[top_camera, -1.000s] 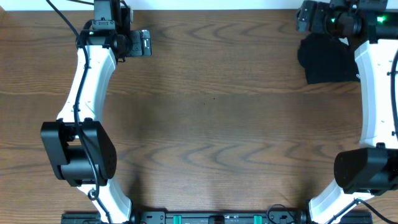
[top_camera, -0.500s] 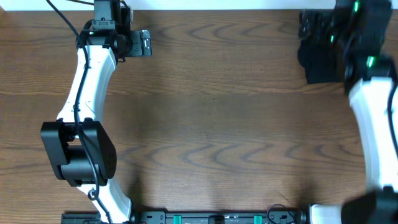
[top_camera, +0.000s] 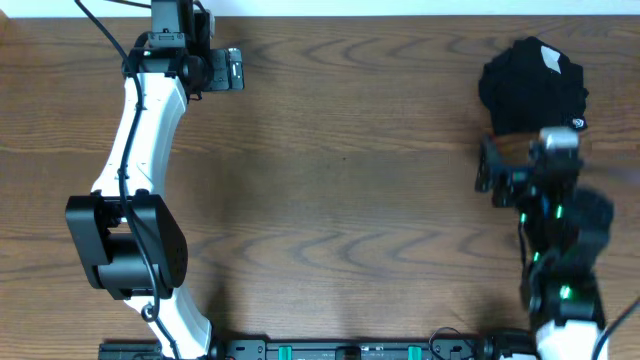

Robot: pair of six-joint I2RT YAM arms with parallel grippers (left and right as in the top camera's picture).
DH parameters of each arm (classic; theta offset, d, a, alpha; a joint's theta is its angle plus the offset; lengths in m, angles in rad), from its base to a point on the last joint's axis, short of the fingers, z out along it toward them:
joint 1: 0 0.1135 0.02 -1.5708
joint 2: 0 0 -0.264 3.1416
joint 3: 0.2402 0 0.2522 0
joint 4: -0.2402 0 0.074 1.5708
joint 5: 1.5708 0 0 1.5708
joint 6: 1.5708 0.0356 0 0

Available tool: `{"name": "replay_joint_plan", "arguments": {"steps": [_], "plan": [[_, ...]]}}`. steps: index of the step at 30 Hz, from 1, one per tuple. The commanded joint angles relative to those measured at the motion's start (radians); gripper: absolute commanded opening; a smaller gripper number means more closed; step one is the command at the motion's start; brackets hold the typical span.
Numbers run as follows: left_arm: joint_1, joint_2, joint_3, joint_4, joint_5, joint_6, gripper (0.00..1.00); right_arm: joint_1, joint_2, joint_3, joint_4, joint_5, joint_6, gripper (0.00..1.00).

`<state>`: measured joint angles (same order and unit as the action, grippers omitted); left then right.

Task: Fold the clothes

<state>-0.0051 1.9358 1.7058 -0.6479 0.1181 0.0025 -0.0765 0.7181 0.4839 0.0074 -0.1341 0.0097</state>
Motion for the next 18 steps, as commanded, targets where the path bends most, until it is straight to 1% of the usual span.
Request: {"name": "replay_joint_plan", "arguments": {"steps": [1,5,10,18], "plan": [[-0.002,0.006,0.0,-0.002,0.001,-0.004,0.98,-0.016,-0.14,-0.153,0.039,0.004,-0.015,0.99],[-0.002,0.006,0.0,-0.002,0.001,-0.004,0.98,-0.017,-0.271,-0.275,0.057,0.019,-0.015,0.99],[-0.002,0.006,0.0,-0.002,0.001,-0.004,0.98,-0.015,-0.382,-0.364,0.055,0.071,-0.016,0.99],[-0.002,0.006,0.0,-0.002,0.001,-0.004,0.98,-0.014,-0.545,-0.449,0.029,0.074,-0.019,0.99]]}}
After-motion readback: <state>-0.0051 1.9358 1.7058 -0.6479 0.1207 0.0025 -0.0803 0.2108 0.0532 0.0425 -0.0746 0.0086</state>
